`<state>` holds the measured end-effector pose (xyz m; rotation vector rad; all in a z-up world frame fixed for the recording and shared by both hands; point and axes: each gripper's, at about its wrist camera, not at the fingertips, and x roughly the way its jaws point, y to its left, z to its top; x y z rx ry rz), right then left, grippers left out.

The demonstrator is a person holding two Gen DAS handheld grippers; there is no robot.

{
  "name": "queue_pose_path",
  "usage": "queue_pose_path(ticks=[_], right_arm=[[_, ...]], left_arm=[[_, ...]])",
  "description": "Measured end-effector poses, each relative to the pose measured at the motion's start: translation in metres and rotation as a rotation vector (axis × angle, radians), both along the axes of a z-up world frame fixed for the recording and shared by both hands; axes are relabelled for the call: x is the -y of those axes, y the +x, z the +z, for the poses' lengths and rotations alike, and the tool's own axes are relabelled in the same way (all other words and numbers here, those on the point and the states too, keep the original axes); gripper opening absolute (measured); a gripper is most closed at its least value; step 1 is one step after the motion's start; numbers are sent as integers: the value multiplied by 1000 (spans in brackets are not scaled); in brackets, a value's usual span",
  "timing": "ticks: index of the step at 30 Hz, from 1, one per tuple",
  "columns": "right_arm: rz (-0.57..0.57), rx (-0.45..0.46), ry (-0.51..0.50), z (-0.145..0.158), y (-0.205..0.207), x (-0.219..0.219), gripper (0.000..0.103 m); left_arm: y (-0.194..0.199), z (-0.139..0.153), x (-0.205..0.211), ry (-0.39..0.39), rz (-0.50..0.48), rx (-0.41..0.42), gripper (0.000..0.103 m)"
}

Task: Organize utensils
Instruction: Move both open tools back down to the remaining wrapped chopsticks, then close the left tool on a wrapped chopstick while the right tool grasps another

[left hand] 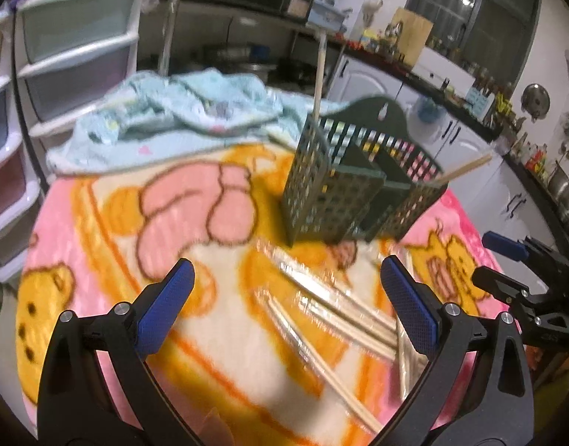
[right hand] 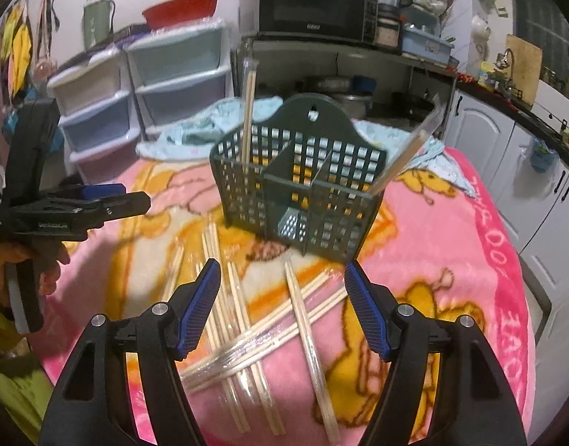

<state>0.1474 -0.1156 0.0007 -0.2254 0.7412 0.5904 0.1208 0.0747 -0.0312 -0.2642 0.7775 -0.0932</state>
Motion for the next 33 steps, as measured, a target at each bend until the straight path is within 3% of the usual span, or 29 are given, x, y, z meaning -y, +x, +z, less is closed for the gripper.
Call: queue_pose_path(ticks=[10,18,23,26,30,33], right_arm=[[34,-76,-86,-38,23,-16,66],[38,-119,-102,-52,38,-22,66],[43,-147,-120,-60,53,-27,66],[48,-180,-122,-66,62,-30,61],[52,-211,-144,-73,73,-37,55],[66,-241,-164,-80,78,-45,44]], left_arm=[[6,-39,2,-41,-26,-125,89],[19,-66,-1,-112,-24,-217,60],[28,-71,-8,-157,-1,-240,52],[33,-70,-8,-154,3,-251,44],[39,-73,-7,-136,7,-266,39],[43,-72,-5,-113,7,-271,38]])
